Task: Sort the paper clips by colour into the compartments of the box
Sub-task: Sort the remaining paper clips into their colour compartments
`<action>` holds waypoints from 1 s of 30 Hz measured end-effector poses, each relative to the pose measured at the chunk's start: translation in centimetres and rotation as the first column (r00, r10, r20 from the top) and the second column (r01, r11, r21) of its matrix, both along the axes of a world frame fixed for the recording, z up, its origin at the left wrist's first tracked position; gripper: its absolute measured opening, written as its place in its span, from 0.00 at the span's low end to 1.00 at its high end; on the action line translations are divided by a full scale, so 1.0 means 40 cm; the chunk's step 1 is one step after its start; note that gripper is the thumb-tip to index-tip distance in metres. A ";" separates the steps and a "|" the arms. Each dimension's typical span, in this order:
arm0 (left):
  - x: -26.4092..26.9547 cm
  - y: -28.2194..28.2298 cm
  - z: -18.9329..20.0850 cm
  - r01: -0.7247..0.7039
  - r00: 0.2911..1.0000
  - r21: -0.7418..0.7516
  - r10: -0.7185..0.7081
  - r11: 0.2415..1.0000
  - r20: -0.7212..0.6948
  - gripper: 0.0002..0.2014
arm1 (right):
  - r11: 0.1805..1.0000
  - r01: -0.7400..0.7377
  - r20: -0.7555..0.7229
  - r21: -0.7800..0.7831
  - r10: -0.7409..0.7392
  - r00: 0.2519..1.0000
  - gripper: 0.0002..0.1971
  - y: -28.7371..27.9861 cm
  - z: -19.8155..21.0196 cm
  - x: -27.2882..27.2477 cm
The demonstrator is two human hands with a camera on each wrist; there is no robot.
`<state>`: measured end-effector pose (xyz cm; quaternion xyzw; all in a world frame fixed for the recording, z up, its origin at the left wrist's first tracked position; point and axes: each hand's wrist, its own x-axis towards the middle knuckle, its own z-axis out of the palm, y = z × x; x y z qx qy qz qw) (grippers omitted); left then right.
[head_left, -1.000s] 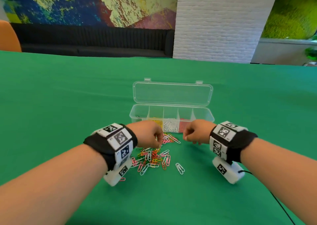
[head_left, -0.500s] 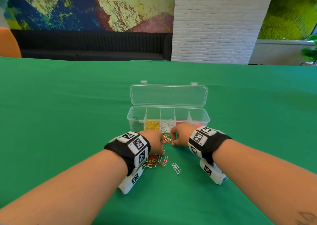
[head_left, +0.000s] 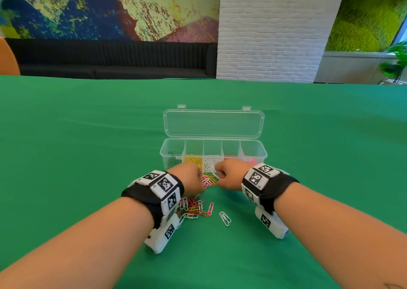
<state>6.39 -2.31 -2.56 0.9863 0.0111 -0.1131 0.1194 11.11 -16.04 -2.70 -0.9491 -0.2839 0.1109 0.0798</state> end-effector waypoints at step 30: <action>-0.088 0.121 0.012 -0.089 0.993 -0.025 0.087 0.996 -0.078 0.10 | 1.000 0.025 -0.151 -0.006 -0.025 0.988 0.09 -0.027 0.040 -0.059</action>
